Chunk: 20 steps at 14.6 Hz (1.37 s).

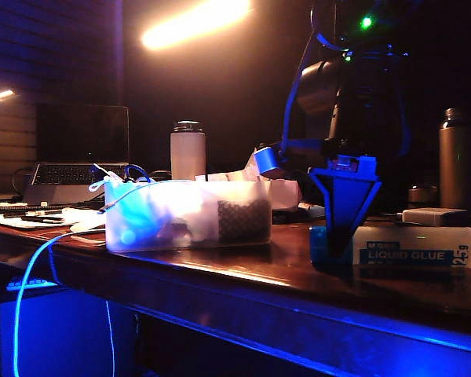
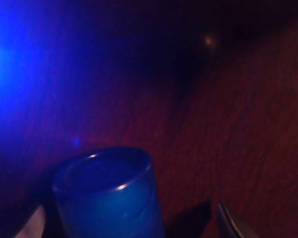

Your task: Pick up the liquid glue and place it into the translucent box.

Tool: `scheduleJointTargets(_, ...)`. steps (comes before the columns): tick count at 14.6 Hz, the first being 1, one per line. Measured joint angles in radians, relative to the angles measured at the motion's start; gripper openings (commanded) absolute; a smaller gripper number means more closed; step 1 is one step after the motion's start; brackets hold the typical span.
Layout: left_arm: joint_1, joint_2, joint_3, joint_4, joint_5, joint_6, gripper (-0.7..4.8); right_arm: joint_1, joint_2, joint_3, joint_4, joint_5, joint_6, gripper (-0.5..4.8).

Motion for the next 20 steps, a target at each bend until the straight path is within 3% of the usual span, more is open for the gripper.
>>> scheduleJointTargets(11,0.000,0.000,0.000,-0.003,0.000,0.000,-0.06,0.000,0.000,0.000,-0.002,0.001,0.004,4.54)
scheduleJointTargets(12,0.000,0.000,0.000,-0.003,0.000,0.000,-0.06,0.000,0.000,0.000,0.005,0.000,0.004,3.77)
scheduleJointTargets(13,0.000,0.000,0.000,-0.004,0.000,0.000,-0.06,0.000,0.000,0.000,0.008,0.001,0.005,2.42)
scheduleJointTargets(14,0.000,0.000,0.000,-0.006,0.000,0.000,-0.06,0.000,0.000,0.000,0.007,0.001,0.006,1.89)
scheduleJointTargets(20,0.000,0.000,0.000,-0.007,0.000,0.000,-0.06,0.000,0.000,0.005,0.001,-0.001,0.005,1.88)
